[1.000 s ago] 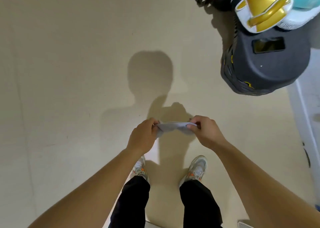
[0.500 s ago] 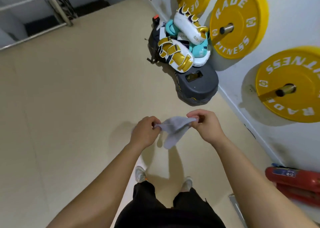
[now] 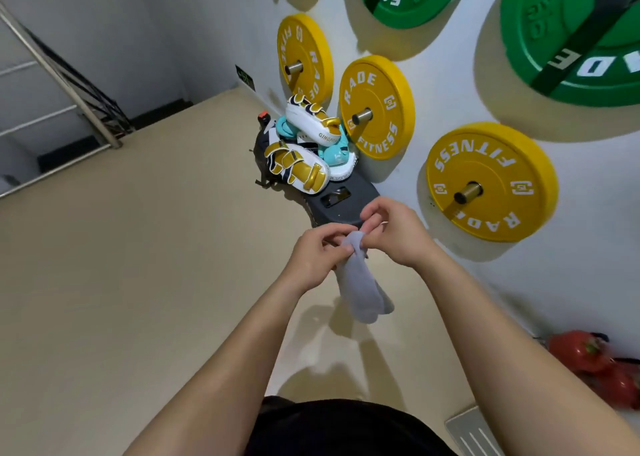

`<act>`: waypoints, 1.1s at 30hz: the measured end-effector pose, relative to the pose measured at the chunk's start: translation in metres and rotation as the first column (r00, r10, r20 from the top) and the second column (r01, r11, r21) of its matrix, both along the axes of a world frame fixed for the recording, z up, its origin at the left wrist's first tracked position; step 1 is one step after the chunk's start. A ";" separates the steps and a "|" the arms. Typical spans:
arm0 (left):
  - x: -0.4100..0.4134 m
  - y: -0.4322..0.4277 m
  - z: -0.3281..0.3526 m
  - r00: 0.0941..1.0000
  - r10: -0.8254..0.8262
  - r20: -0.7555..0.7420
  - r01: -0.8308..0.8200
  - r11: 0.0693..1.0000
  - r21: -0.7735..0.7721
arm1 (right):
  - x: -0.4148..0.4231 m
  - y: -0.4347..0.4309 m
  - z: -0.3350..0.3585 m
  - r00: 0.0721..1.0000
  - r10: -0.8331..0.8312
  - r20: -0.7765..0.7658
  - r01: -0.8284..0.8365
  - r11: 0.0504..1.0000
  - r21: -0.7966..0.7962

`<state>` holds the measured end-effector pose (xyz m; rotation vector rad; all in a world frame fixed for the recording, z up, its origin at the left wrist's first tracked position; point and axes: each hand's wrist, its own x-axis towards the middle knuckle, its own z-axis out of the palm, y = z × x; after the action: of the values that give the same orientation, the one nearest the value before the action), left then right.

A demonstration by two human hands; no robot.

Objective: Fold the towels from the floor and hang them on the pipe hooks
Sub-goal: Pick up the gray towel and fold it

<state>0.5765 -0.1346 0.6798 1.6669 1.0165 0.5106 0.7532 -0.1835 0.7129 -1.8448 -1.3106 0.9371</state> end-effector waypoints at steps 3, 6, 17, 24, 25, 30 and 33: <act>0.026 -0.006 0.004 0.997 -0.045 -0.069 0.048 0.998 0.037 | 0.031 -0.016 0.004 0.997 0.051 0.054 -0.047 0.996 -0.074; 0.048 -0.009 0.011 0.991 -0.087 -0.105 0.099 0.988 0.118 | 0.062 -0.031 0.004 0.994 0.110 0.028 -0.105 0.984 -0.146; 0.086 -0.010 0.016 0.921 -0.356 -0.161 0.359 0.933 -0.012 | 0.107 -0.072 -0.008 0.987 -0.021 -0.158 0.000 0.992 -0.129; 0.079 0.005 0.016 0.970 -0.197 -0.141 0.212 0.972 0.105 | 0.127 -0.088 -0.009 0.983 -0.084 -0.163 0.074 0.995 -0.067; 0.078 0.009 0.018 0.980 -0.132 -0.147 0.155 0.975 0.160 | 0.126 -0.089 -0.012 0.986 -0.076 -0.150 0.068 0.996 -0.060; 0.078 0.032 0.047 0.987 0.124 -0.107 -0.077 0.928 0.365 | 0.118 -0.097 -0.035 0.983 -0.090 -0.159 0.079 0.994 -0.073; 0.070 0.046 0.057 0.941 0.333 -0.065 -0.272 0.854 0.444 | 0.118 -0.108 -0.053 0.980 -0.132 -0.147 0.121 0.989 -0.083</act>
<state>0.6464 -0.0886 0.7364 1.9592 1.3569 0.8900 0.8712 -0.2920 0.6597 -1.8490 -1.0673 1.0474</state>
